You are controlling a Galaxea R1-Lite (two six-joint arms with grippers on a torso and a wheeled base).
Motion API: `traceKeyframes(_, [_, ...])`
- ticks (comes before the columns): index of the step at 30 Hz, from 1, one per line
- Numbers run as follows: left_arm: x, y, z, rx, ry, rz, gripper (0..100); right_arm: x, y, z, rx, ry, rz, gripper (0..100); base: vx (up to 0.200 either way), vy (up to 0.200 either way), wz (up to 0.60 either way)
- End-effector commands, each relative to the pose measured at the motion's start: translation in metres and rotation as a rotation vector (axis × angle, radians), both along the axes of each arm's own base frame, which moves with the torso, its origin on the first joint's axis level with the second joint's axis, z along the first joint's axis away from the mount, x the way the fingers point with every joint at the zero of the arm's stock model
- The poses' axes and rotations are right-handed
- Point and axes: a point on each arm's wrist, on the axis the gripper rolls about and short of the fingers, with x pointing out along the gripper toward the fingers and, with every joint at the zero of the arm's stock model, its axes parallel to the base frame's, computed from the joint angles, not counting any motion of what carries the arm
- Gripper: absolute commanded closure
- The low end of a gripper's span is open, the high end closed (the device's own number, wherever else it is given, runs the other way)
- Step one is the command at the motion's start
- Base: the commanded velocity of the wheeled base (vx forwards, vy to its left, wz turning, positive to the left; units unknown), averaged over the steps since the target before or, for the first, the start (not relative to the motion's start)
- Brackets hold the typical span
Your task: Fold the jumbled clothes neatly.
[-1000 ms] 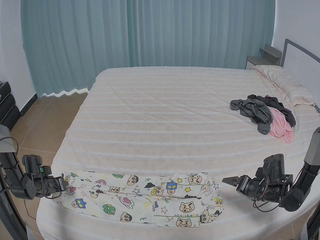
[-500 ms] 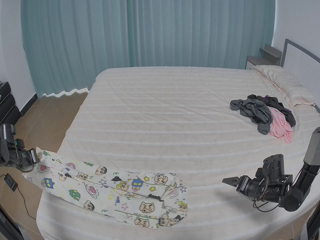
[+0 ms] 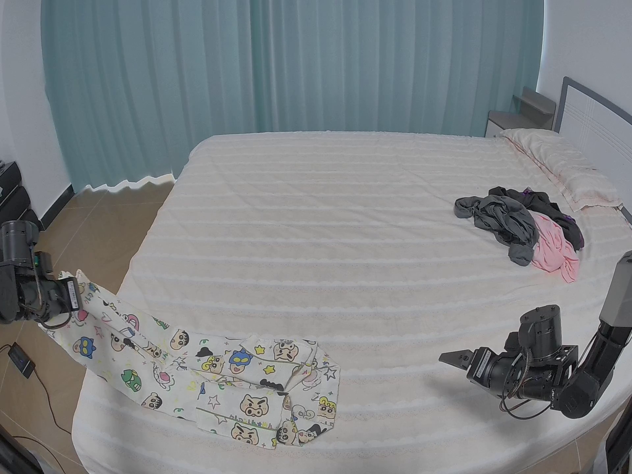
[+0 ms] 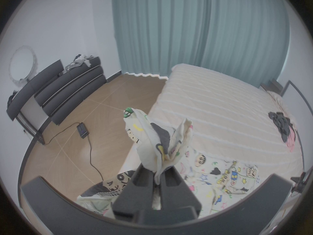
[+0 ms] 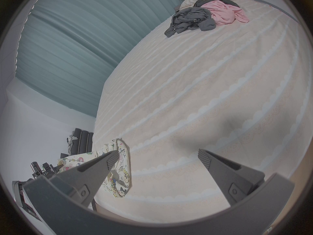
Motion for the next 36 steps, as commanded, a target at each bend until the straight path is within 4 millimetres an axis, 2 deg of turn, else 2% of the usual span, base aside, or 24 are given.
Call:
traceKeyframes(1, [-0.007,-0.083,-0.007,0.018,0.010,-0.106,100,0.000,0.000,-0.001,-0.002,0.003,0.002,0,0.000,0.000,0.00])
traceKeyframes(2, [-0.008,-0.087,-0.007,0.018,0.010,-0.111,100,0.000,0.000,-0.001,-0.002,0.003,0.002,0,0.000,0.000,0.00])
traceKeyframes(4, [-0.010,-0.115,-0.011,0.019,0.010,-0.151,100,0.000,0.000,-0.001,-0.002,0.003,0.002,0,0.000,0.000,0.00])
traceKeyframes(7, [-0.012,-0.141,-0.018,0.029,0.024,-0.206,100,-0.001,0.000,-0.001,-0.003,0.005,0.002,0,0.000,0.000,0.00])
traceKeyframes(14, [-0.009,-0.207,-0.045,-0.011,0.086,-0.335,100,-0.001,0.000,-0.001,-0.004,0.006,0.004,0,0.000,0.000,0.00])
traceKeyframes(17, [-0.009,-0.218,-0.050,-0.023,0.096,-0.347,100,-0.001,0.001,-0.001,-0.004,0.004,0.006,0,0.000,0.000,0.00])
traceKeyframes(18, [-0.009,-0.239,-0.060,-0.047,0.112,-0.368,100,-0.001,0.001,-0.001,-0.004,0.006,0.009,0,0.000,0.000,0.00])
traceKeyframes(21, [-0.004,-0.257,-0.073,-0.053,0.133,-0.384,100,-0.001,0.002,-0.001,-0.004,0.006,0.010,0,0.000,0.000,0.00])
traceKeyframes(29, [0.006,-0.287,-0.088,-0.104,0.134,-0.374,100,-0.002,0.002,-0.001,-0.005,0.005,0.013,0,0.000,0.000,0.00])
traceKeyframes(36, [0.009,-0.292,-0.093,-0.124,0.136,-0.348,100,-0.002,0.002,-0.001,-0.005,0.005,0.014,0,0.000,0.000,0.00])
